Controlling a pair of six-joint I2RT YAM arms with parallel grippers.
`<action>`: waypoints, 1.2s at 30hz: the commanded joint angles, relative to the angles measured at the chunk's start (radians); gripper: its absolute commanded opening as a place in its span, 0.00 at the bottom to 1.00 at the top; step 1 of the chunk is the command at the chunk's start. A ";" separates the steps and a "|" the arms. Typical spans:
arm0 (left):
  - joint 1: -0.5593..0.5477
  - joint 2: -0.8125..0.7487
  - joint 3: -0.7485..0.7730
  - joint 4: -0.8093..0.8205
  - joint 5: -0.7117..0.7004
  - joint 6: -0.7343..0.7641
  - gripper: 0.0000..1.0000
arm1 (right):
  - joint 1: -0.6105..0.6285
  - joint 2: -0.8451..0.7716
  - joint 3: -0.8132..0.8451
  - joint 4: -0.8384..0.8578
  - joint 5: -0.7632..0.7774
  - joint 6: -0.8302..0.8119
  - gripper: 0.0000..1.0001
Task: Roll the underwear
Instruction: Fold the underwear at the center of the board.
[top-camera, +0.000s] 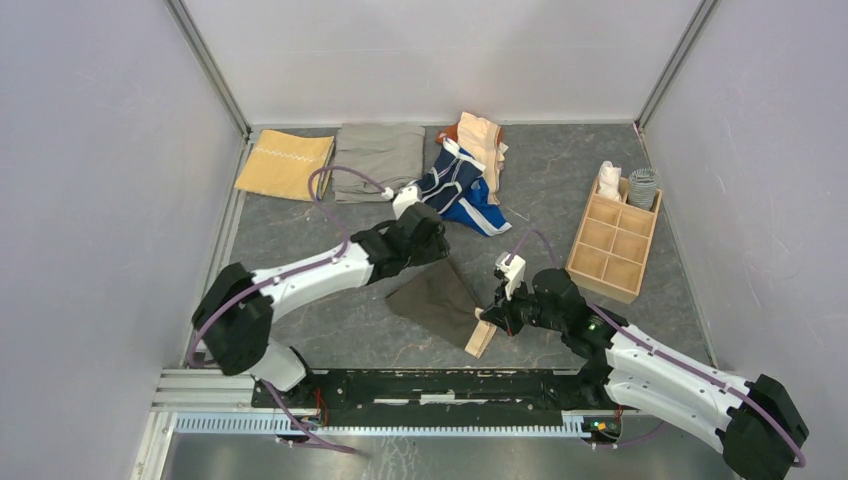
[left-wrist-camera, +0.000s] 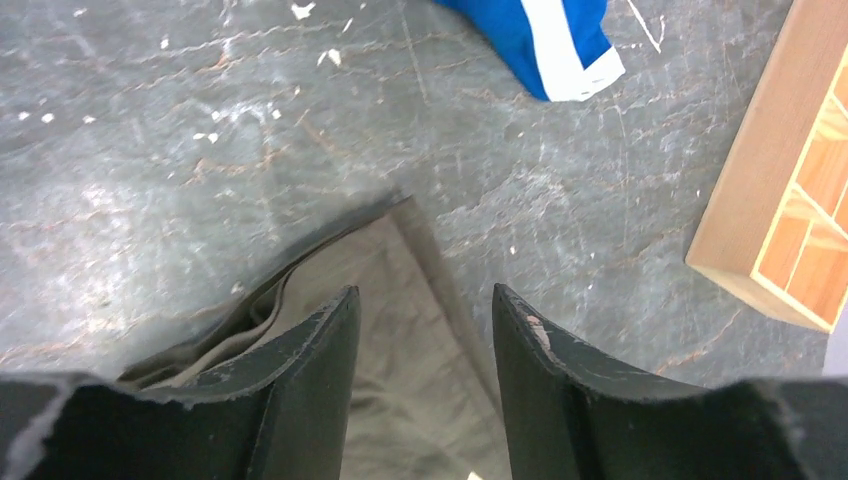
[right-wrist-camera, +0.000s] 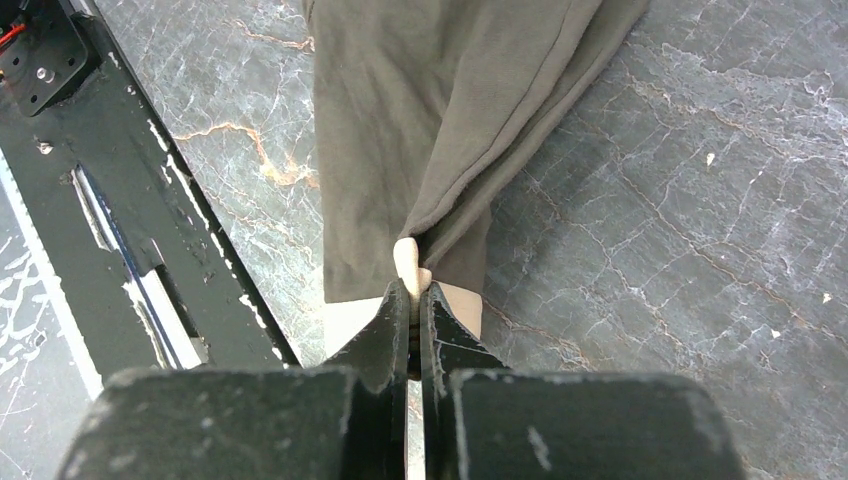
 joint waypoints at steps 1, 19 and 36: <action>0.000 0.122 0.147 -0.109 -0.024 0.038 0.60 | 0.002 -0.018 -0.018 0.047 0.015 -0.016 0.00; 0.009 0.406 0.381 -0.244 0.048 -0.072 0.59 | 0.002 -0.016 -0.035 0.055 0.013 -0.011 0.00; 0.013 0.493 0.356 -0.212 0.081 -0.076 0.54 | 0.002 -0.004 -0.032 0.058 0.006 -0.013 0.00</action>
